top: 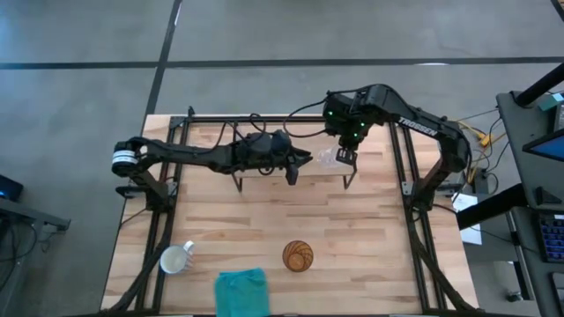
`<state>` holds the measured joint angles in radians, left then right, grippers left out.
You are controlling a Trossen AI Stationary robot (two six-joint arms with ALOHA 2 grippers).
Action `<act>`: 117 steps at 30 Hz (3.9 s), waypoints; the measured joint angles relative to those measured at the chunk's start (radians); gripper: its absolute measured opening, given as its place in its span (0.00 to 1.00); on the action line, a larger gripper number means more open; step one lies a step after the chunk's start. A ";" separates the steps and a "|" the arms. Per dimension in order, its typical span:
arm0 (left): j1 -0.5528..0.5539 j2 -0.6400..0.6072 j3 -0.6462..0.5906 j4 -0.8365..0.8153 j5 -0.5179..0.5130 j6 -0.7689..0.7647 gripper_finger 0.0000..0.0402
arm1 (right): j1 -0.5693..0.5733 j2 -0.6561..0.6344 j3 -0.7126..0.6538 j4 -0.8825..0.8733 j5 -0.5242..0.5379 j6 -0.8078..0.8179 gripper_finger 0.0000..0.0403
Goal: Stack small to large cups/mugs on shelf
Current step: Put the transparent mug on the shelf, then put the white mug on the shelf
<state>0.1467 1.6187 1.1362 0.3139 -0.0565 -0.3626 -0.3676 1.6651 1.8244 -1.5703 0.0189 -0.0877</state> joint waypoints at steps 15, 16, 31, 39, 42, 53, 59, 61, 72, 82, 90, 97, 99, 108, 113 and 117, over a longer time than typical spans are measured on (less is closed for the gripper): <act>0.016 0.039 0.000 0.140 0.001 -0.019 0.17 | 0.000 0.001 0.000 -0.001 0.000 -0.008 0.02; 0.016 0.045 0.000 0.157 0.003 -0.040 0.17 | 0.000 0.001 0.000 -0.001 0.000 -0.005 0.02; 0.016 0.189 0.071 0.182 0.051 -0.103 0.17 | 0.000 0.001 0.000 0.006 0.000 0.024 0.02; 0.016 0.241 0.143 0.168 0.092 -0.103 0.17 | -0.001 0.001 0.000 0.004 0.009 0.024 0.02; 0.016 0.243 0.140 0.168 0.091 -0.103 0.17 | 0.000 0.001 0.000 0.009 0.009 0.024 0.02; 0.016 0.243 0.134 0.159 0.089 -0.103 0.17 | 0.000 0.001 0.000 0.050 0.011 0.001 0.02; 0.016 0.242 0.134 0.157 0.088 -0.103 0.17 | 0.000 0.001 0.000 0.052 0.011 0.022 0.02; 0.016 0.242 0.134 0.156 0.088 -0.103 0.17 | 0.000 0.001 0.000 0.055 0.012 0.023 0.02; 0.016 0.240 0.136 0.161 0.086 -0.103 0.17 | 0.001 0.001 0.001 0.105 0.098 0.031 0.13; 0.016 0.240 0.136 0.157 0.089 -0.103 0.17 | 0.001 0.001 0.001 0.122 0.103 0.030 0.17; 0.017 0.240 0.135 0.156 0.089 -0.103 0.17 | 0.005 0.000 0.009 0.161 0.105 0.031 0.17; 0.018 0.188 0.134 0.084 0.089 -0.096 0.17 | 0.042 -0.001 0.137 0.050 0.068 0.075 0.17; 0.018 0.158 0.134 0.030 0.088 -0.094 0.17 | 0.057 -0.002 0.185 0.004 0.008 0.108 0.17; -0.004 -0.067 0.135 -0.321 0.056 0.006 0.17 | 0.195 -0.037 0.252 0.000 -0.157 0.241 0.17; -0.054 -0.225 0.140 -0.594 0.020 0.060 0.17 | 0.315 -0.049 0.233 0.005 -0.157 0.297 0.17; -0.118 -0.341 0.139 -0.788 0.017 0.031 0.17 | 0.409 -0.042 0.227 0.014 -0.150 0.324 0.17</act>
<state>0.0284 1.2782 1.2747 -0.4742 -0.0399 -0.3311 0.0413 1.6235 2.0510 -1.5560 -0.1314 0.2363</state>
